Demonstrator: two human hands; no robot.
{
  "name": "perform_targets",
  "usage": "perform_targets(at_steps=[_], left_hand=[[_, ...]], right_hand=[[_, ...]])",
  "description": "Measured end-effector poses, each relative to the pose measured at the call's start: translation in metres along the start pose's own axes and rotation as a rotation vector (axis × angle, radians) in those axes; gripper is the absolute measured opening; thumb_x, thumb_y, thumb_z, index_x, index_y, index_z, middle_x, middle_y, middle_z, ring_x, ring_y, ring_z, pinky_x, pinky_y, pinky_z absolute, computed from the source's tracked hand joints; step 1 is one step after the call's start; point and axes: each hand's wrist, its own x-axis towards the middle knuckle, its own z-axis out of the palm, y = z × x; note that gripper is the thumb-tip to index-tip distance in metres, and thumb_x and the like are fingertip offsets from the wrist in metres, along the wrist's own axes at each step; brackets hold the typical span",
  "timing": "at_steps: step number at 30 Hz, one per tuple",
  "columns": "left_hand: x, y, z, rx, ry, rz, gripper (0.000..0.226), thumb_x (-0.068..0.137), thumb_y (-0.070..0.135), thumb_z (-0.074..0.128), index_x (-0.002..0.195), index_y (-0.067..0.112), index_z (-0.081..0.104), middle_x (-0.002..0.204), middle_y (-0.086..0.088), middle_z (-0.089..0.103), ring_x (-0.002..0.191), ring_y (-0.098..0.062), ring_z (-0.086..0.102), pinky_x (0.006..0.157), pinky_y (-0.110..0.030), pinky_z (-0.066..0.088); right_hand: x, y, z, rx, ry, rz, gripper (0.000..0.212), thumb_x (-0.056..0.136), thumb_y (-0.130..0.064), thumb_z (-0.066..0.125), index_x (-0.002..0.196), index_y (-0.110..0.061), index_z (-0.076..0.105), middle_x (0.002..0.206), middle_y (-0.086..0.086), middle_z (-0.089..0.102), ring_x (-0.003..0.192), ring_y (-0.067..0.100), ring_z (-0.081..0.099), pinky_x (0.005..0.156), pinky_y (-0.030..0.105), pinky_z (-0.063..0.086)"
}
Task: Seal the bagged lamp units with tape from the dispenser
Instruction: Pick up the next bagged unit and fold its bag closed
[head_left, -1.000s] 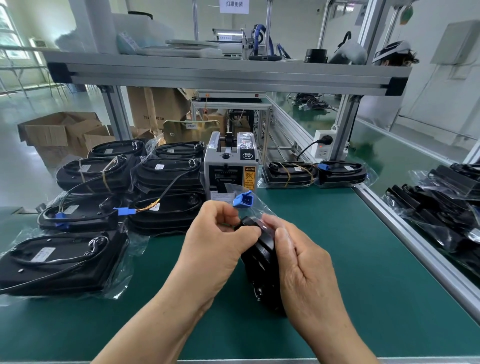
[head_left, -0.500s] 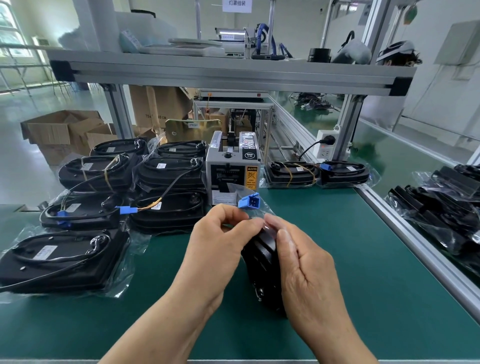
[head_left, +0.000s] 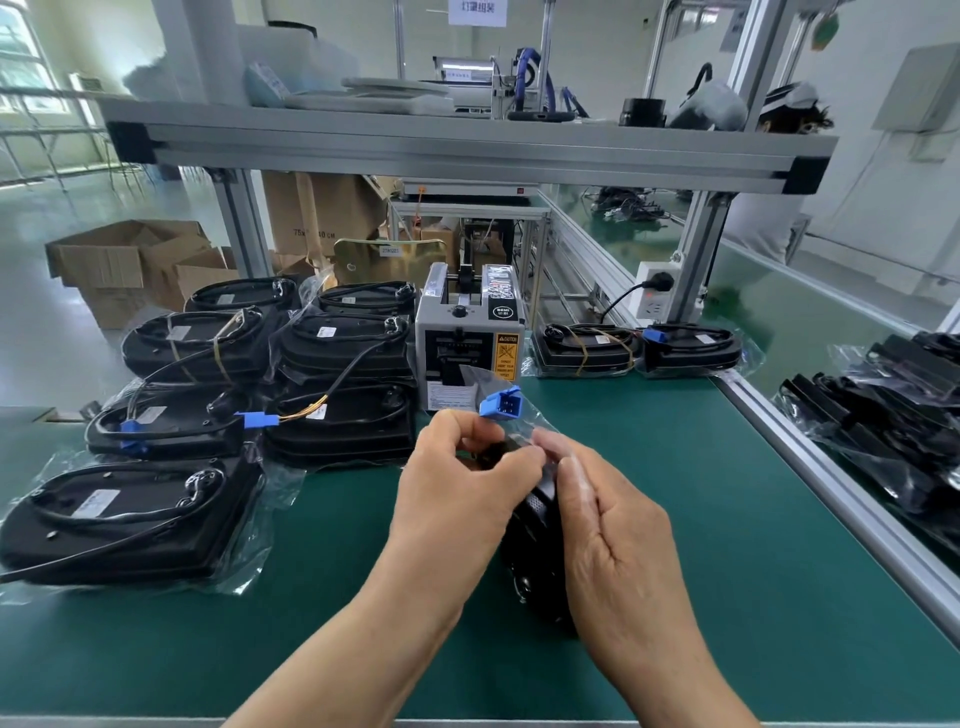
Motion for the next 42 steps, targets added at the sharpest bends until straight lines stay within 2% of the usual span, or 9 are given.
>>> perform_targets(at_steps=[8,14,18,21,26,32,35,37,42], left_hand=[[-0.004,-0.005,-0.007,-0.021,-0.055,0.092,0.041,0.05,0.048,0.075,0.087,0.034,0.063,0.098,-0.005,0.07,0.079,-0.01,0.064,0.067,-0.017,0.049],[0.012,-0.009,-0.013,0.158,-0.004,0.355,0.035,0.062,0.029,0.078,0.092,0.038,0.061,0.097,0.013,0.061,0.086,-0.009,0.06,0.087,-0.031,0.049],[0.018,-0.011,-0.02,0.207,-0.033,0.48,0.032,0.064,0.038,0.074,0.091,0.04,0.056,0.094,0.016,0.055,0.083,-0.01,0.053,0.08,-0.021,0.045],[0.014,-0.015,-0.023,0.198,-0.097,0.519,0.031,0.066,0.033,0.076,0.088,0.035,0.055,0.091,0.009,0.053,0.083,-0.016,0.053,0.079,-0.028,0.046],[-0.003,-0.025,-0.021,0.083,-0.234,0.387,0.049,0.054,0.029,0.086,0.089,0.04,0.054,0.083,0.015,0.054,0.081,-0.01,0.053,0.075,-0.03,0.048],[-0.024,-0.053,-0.013,0.061,-0.219,0.308,0.064,0.041,0.027,0.09,0.093,0.044,0.057,0.083,0.013,0.06,0.08,-0.007,0.057,0.079,-0.029,0.053],[-0.026,-0.067,-0.016,0.199,-0.177,0.33,0.059,0.045,0.03,0.086,0.093,0.043,0.053,0.086,0.009,0.059,0.08,-0.009,0.056,0.081,-0.035,0.052],[-0.025,-0.074,-0.018,0.266,-0.162,0.38,0.053,0.049,0.03,0.08,0.092,0.043,0.051,0.089,0.01,0.056,0.079,-0.01,0.054,0.078,-0.031,0.051],[-0.028,-0.089,-0.017,0.358,-0.14,0.474,0.049,0.055,0.023,0.072,0.093,0.042,0.049,0.089,0.008,0.054,0.078,-0.009,0.054,0.071,-0.018,0.046]], right_hand=[[-0.004,0.012,0.004,-0.029,0.06,-0.069,0.036,0.101,-0.022,0.041,0.102,-0.05,0.064,0.1,-0.034,0.068,0.097,-0.01,0.065,0.078,0.002,0.045],[0.005,0.038,0.008,0.151,-0.016,-0.084,0.038,0.095,-0.022,0.05,0.131,-0.023,0.062,0.14,-0.012,0.059,0.135,0.01,0.05,0.11,0.026,0.042],[0.006,0.045,0.007,0.366,-0.139,-0.039,0.049,0.091,-0.042,0.057,0.136,-0.021,0.059,0.151,0.001,0.048,0.144,0.023,0.04,0.114,0.046,0.037],[0.005,0.042,-0.003,0.723,-0.115,0.162,0.074,0.086,-0.069,0.056,0.132,-0.011,0.059,0.147,0.011,0.052,0.14,0.027,0.044,0.106,0.035,0.045],[-0.004,0.037,-0.015,0.921,0.102,0.336,0.085,0.062,-0.067,0.081,0.118,-0.007,0.065,0.117,0.014,0.063,0.116,0.027,0.059,0.105,0.047,0.041],[-0.024,0.043,-0.011,0.883,0.068,0.431,0.107,0.047,-0.065,0.09,0.133,-0.013,0.055,0.132,0.011,0.064,0.115,0.026,0.066,0.08,0.035,0.06],[-0.033,0.053,-0.012,0.763,-0.087,0.382,0.097,0.056,-0.053,0.091,0.136,-0.018,0.05,0.137,0.004,0.062,0.122,0.02,0.063,0.089,0.03,0.056],[-0.04,0.058,-0.016,0.53,-0.154,0.336,0.09,0.061,-0.025,0.091,0.139,-0.027,0.047,0.146,-0.001,0.055,0.127,0.012,0.058,0.093,0.023,0.053],[-0.055,0.048,-0.011,0.01,-0.229,0.303,0.122,0.05,-0.03,0.084,0.145,-0.063,0.015,0.148,-0.023,0.042,0.12,-0.006,0.057,0.081,0.005,0.048]])
